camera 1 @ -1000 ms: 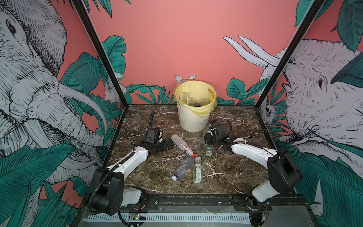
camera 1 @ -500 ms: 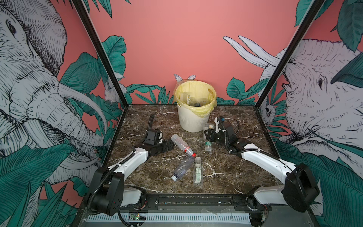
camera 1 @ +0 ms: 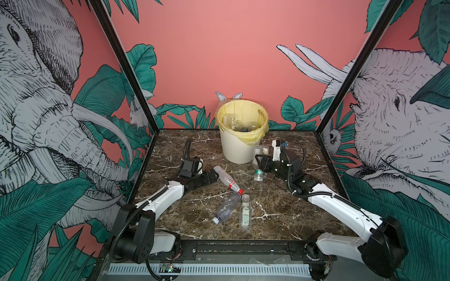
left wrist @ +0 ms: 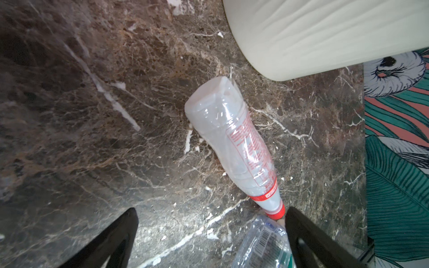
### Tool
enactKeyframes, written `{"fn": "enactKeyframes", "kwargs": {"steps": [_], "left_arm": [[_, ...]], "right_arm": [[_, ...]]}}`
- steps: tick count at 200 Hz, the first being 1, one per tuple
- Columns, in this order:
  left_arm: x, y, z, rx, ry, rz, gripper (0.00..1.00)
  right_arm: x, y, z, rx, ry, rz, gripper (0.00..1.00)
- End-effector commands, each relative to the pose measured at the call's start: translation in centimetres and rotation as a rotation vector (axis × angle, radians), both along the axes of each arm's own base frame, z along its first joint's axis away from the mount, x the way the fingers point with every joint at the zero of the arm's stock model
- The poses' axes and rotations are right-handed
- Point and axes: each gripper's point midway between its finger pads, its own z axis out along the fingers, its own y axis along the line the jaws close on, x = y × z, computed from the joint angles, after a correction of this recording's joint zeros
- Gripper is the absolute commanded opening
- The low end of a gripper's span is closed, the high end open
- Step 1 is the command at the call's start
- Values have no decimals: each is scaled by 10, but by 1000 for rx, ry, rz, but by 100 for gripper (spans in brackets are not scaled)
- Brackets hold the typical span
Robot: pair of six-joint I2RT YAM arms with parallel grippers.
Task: Throw the plastic bottles in the bin
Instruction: Pick up the plastic bottle from the center of the table, then throw the plastic bottle into the trash bin.
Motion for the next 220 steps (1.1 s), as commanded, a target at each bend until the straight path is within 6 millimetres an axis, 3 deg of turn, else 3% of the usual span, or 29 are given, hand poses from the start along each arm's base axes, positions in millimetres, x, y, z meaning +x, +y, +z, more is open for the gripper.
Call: {"fn": "enactKeyframes", "kwargs": {"steps": [1,74,98,123,155,180,201,205,220], "left_arm": [[10,-5,14,-34,-31,-4,99],[1,-1,20,-23,-35,-1,99],[2,2,21,-13,-42,6,99],[1,-6,26,-63,-32,-2,99],[1,-7,27,-74,-26,0,99],[1,-5,30,-77,-34,12,99],[1,-5,32,-77,-38,15,99],[1,-5,32,-77,-39,15,99],[1,-5,34,-79,-43,16,99]], "right_arm": [[2,-2,33,61,-101,-7,48],[-11,-36,36,-6,-151,-84,49],[-18,-52,47,-22,-169,-134,50],[-22,-55,70,-7,-222,-133,50],[-16,-45,102,22,-277,-103,50],[2,-27,131,28,-316,-68,51],[31,-2,157,21,-329,-36,52],[35,2,172,31,-342,-31,52],[64,28,198,0,-344,11,52]]}}
